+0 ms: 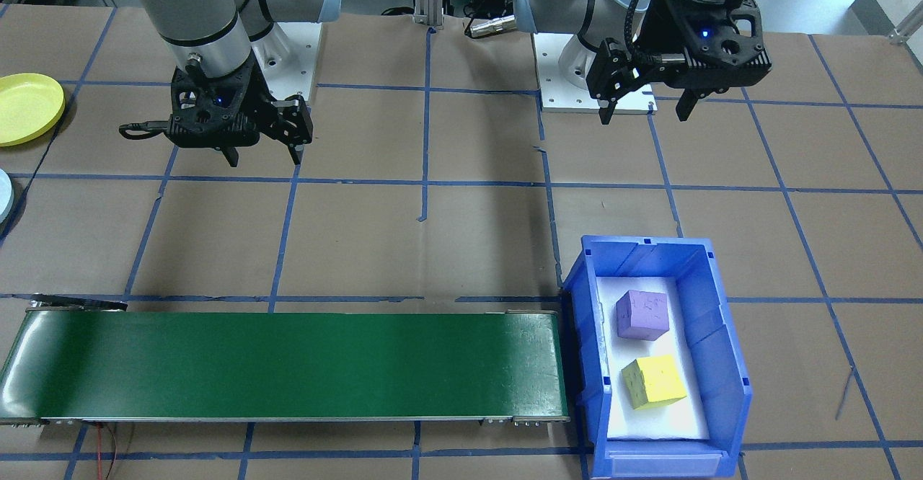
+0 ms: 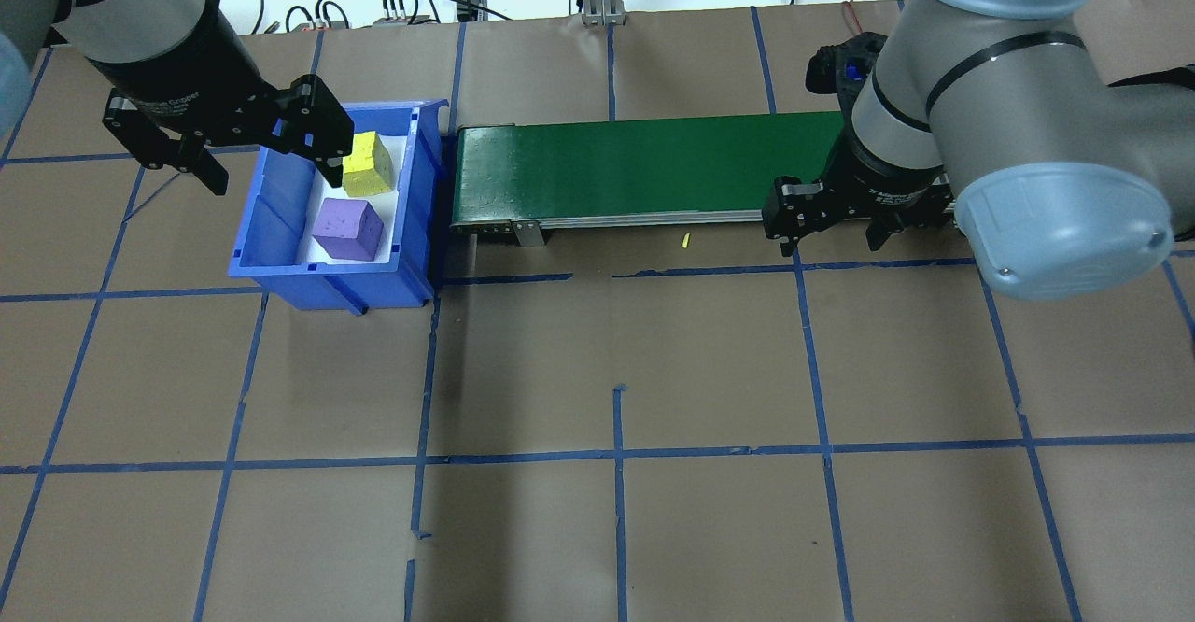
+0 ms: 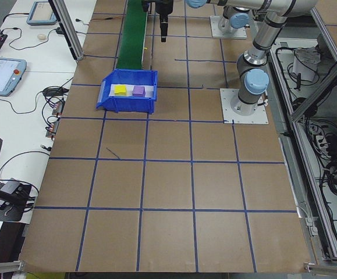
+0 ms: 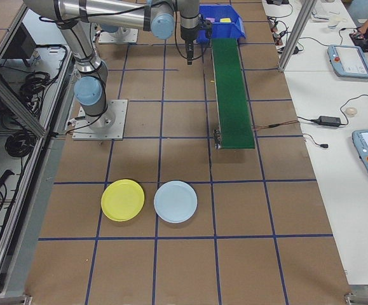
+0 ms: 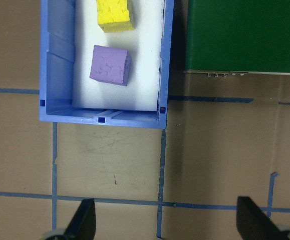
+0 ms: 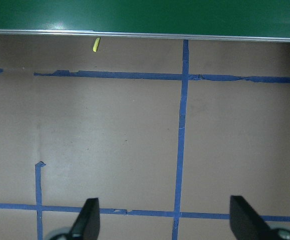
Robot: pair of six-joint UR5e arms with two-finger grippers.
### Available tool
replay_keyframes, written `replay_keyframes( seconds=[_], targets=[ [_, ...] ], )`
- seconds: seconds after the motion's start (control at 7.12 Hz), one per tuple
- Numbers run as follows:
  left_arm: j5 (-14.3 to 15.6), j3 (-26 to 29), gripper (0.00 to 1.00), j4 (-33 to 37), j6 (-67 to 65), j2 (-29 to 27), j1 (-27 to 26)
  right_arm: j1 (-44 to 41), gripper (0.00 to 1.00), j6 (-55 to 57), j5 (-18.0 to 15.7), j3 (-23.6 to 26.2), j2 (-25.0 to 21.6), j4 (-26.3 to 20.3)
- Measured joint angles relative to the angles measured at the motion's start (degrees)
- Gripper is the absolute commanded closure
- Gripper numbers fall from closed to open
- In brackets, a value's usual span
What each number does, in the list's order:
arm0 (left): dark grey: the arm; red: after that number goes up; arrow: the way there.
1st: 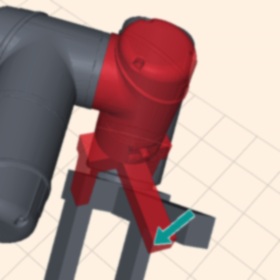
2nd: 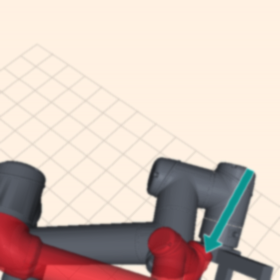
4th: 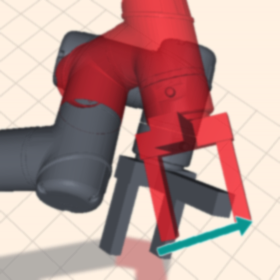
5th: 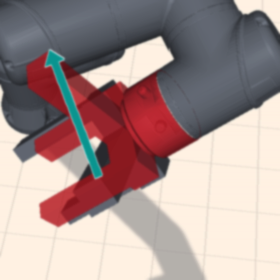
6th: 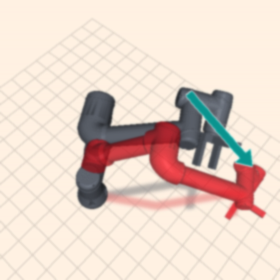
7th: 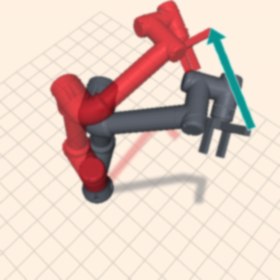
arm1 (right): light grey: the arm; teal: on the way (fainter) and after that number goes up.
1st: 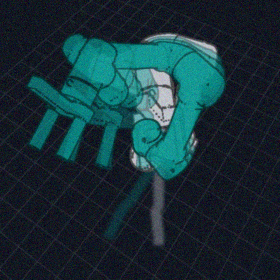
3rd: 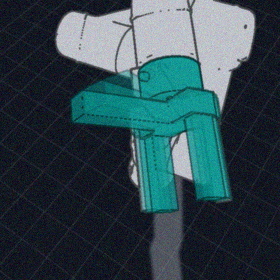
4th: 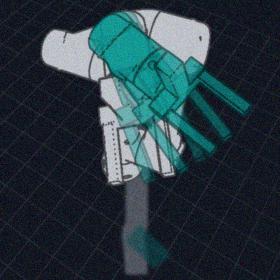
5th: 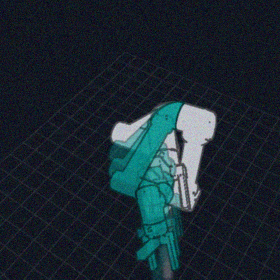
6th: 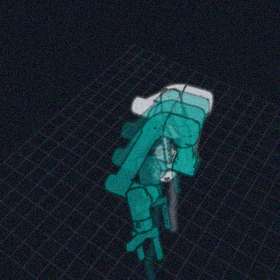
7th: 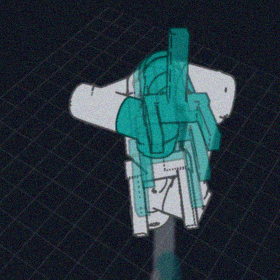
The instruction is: Move block left to right into plate
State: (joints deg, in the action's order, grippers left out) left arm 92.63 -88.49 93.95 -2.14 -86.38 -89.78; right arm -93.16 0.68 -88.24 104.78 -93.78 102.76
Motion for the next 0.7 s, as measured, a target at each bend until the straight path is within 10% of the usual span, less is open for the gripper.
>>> replay_keyframes(
  seconds=[0.7],
  targets=[
    [0.0,-0.9,0.00,0.3,4.7,-0.6,1.2,0.3,0.00,-0.8,-3.1,-6.0,0.0,-2.3]
  ],
)
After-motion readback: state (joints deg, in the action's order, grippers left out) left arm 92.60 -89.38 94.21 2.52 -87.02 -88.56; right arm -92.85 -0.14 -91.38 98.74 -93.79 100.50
